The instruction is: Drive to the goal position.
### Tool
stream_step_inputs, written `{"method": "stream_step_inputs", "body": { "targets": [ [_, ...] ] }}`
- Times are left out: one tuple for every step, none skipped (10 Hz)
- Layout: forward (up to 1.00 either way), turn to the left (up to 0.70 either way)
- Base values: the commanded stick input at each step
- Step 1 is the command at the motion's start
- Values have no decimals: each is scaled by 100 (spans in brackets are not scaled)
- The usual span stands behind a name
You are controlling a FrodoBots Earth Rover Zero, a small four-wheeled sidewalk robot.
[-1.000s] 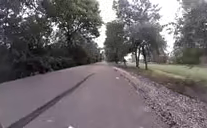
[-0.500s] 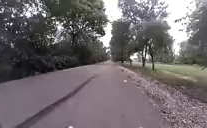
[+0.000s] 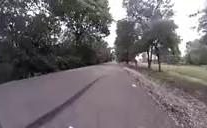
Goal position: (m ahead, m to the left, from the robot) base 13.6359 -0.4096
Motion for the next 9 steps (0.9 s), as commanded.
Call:
{"method": "stream_step_inputs", "body": {
  "targets": [
    [100,-11],
    [100,-11],
    [100,-11],
    [100,-11],
    [100,-11],
    [100,-11],
    [100,-9],
    [100,-6],
    [100,-3]
  ]
}}
